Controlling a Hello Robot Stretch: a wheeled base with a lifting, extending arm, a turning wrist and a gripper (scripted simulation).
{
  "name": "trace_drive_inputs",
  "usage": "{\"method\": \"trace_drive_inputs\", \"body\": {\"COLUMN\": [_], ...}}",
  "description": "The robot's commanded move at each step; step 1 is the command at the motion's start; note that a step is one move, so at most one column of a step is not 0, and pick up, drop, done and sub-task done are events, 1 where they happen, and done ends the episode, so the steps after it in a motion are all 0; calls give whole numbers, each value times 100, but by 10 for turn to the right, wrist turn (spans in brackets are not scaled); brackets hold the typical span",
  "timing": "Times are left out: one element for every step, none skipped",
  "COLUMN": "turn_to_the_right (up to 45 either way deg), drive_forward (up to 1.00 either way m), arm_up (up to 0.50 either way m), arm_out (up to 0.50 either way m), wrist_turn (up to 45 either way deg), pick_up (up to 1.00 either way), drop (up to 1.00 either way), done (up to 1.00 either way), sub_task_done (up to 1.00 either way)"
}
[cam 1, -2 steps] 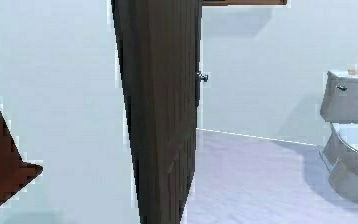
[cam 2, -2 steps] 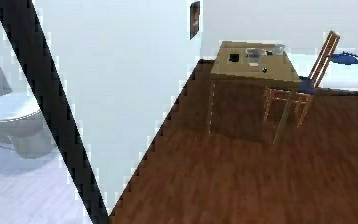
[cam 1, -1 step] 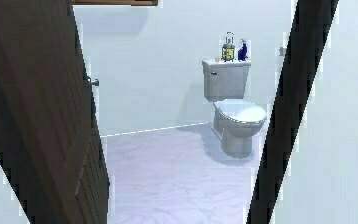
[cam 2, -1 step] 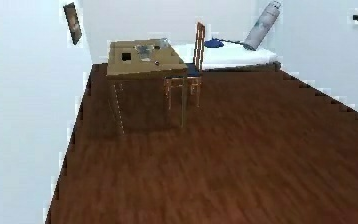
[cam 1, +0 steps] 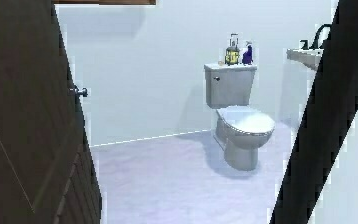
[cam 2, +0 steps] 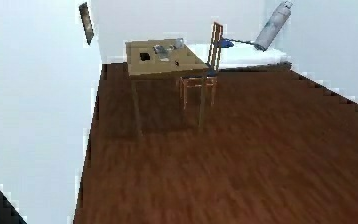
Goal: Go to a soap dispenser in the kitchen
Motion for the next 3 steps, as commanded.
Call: {"method": "trace_drive_inputs", "body": {"turn_to_the_right": [120, 0, 240], "drive_forward": [0, 65, 0], "arm_up": [0, 0, 0], "arm_out": [0, 0, 0], "wrist_turn": [0, 0, 0], "pick_up": [0, 0, 0], "drop": [0, 0, 0], "done": [0, 0, 0], "sub_task_done": [0, 0, 0]}}
